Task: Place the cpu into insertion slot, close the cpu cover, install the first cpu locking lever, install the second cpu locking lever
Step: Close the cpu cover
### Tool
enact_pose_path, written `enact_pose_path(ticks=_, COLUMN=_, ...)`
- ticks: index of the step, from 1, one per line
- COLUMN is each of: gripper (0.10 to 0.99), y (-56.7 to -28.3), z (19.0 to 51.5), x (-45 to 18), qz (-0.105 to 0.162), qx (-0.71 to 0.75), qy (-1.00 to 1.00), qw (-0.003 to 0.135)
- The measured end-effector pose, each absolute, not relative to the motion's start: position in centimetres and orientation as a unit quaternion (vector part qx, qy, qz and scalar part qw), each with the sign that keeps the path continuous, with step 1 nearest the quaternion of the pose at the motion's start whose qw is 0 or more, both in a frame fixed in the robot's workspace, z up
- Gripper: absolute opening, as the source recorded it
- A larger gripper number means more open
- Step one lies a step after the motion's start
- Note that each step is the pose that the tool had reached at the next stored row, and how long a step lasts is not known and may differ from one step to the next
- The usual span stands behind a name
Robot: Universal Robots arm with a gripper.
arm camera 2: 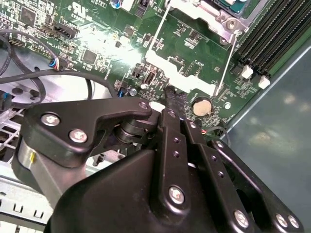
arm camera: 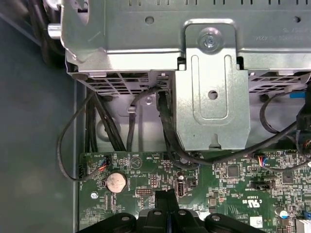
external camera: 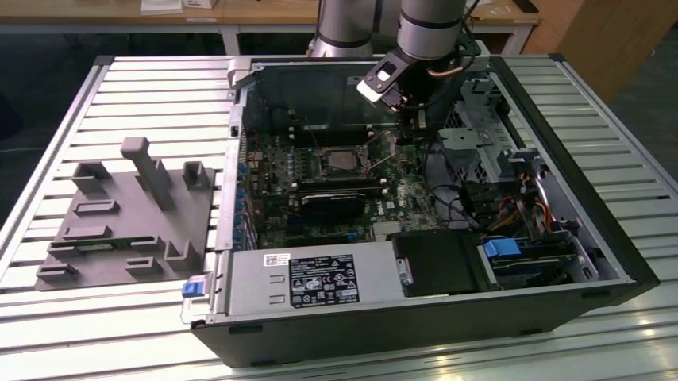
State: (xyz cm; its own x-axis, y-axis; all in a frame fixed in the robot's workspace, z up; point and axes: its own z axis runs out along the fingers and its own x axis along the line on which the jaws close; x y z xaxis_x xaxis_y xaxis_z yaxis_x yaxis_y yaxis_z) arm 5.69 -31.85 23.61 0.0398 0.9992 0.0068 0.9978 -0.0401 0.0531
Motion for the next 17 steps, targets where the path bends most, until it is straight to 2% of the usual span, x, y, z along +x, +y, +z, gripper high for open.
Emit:
enact_pose_path(ticks=8, gripper=0.102, y=-31.85, z=23.46, x=5.8, qz=-0.029, qx=0.721, qy=0.692, qw=-0.031)
enact_pose_path(ticks=17, gripper=0.102, y=-31.85, z=23.46, x=5.21, qz=-0.031, qx=0.72, qy=0.692, qw=-0.033)
